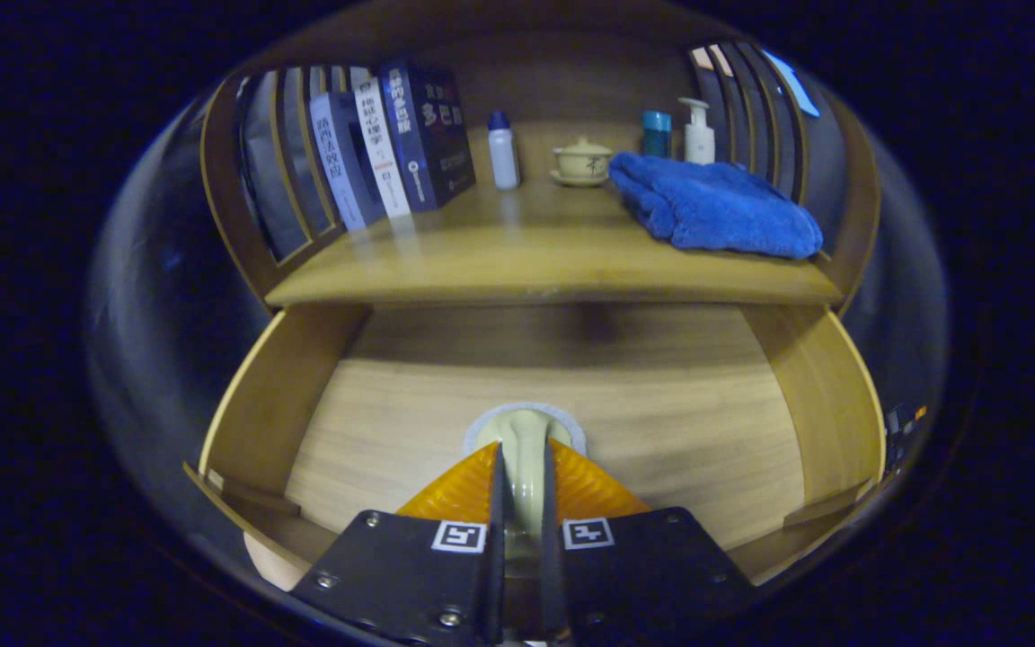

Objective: Pull open the drawer, take out the items inside it, and place them on the countertop above the cabinet.

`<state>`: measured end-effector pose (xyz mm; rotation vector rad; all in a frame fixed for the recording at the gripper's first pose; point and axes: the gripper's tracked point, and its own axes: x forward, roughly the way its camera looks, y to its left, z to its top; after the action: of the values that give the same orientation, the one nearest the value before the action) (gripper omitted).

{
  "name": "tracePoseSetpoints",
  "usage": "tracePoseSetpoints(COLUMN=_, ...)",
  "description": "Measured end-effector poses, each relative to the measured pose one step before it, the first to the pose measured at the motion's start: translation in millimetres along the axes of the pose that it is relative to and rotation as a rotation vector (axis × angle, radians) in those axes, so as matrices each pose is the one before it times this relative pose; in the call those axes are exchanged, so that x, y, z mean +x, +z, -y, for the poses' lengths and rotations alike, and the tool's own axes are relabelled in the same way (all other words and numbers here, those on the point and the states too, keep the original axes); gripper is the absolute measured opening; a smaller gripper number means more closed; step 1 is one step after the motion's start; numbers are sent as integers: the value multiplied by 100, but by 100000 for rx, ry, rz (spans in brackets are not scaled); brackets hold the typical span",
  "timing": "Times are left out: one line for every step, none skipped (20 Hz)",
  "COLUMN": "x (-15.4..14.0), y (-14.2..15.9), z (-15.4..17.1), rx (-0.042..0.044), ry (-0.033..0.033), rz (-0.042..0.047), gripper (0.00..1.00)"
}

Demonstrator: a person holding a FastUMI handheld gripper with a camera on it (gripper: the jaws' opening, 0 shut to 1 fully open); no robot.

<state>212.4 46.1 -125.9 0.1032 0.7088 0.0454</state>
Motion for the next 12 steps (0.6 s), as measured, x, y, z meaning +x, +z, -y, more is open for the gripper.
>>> tracePoseSetpoints(x=-559, y=819, z=-168, rx=681, ry=833, rz=2204, gripper=17)
tracePoseSetpoints(x=-569, y=966, z=-214, rx=460, ry=673, rz=1975, gripper=17)
tracePoseSetpoints(x=-486, y=852, z=-139, rx=88, ry=544, rz=2172, gripper=17)
tracePoseSetpoints(x=-361, y=916, z=-189, rx=-258, ry=348, rz=2123, gripper=17)
tracePoseSetpoints(x=-299, y=900, z=-39, rx=-385, ry=61, rz=2124, gripper=17)
tracePoseSetpoints(x=-132, y=1023, z=-21, rx=-474, ry=-225, rz=2522, gripper=17)
tracePoseSetpoints(x=45, y=966, z=69, rx=-517, ry=-407, rz=2112, gripper=17)
tracePoseSetpoints(x=164, y=924, z=36, rx=-504, ry=-638, rz=1740, gripper=17)
tracePoseSetpoints(x=156, y=873, z=49, rx=63, ry=-471, rz=1565, gripper=17)
tracePoseSetpoints(x=358, y=900, z=-106, rx=417, ry=-112, rz=1623, gripper=17)
tracePoseSetpoints(x=528, y=996, z=69, rx=410, ry=-513, rz=1506, gripper=17)
tracePoseSetpoints(x=733, y=717, z=-16, rx=-153, ry=-800, rz=1362, gripper=17)
